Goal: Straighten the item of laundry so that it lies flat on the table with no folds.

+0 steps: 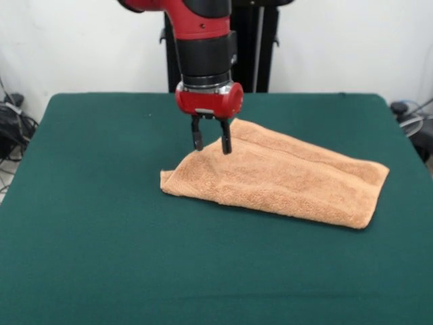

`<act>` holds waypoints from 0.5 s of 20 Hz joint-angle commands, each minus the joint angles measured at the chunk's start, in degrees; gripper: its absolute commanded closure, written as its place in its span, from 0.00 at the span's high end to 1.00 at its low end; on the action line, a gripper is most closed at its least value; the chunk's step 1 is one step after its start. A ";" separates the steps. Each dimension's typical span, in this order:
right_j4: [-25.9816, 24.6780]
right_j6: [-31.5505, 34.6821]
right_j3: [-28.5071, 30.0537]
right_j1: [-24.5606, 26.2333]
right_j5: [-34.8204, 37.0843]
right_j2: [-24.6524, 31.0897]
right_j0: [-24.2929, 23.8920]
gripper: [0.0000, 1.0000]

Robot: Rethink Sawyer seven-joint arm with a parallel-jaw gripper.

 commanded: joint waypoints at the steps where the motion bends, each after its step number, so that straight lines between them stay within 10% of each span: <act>1: 2.23 11.94 -2.49 3.26 1.12 -2.61 2.90 1.00; 10: 1.18 10.98 -2.39 3.25 1.95 -2.88 1.49 1.00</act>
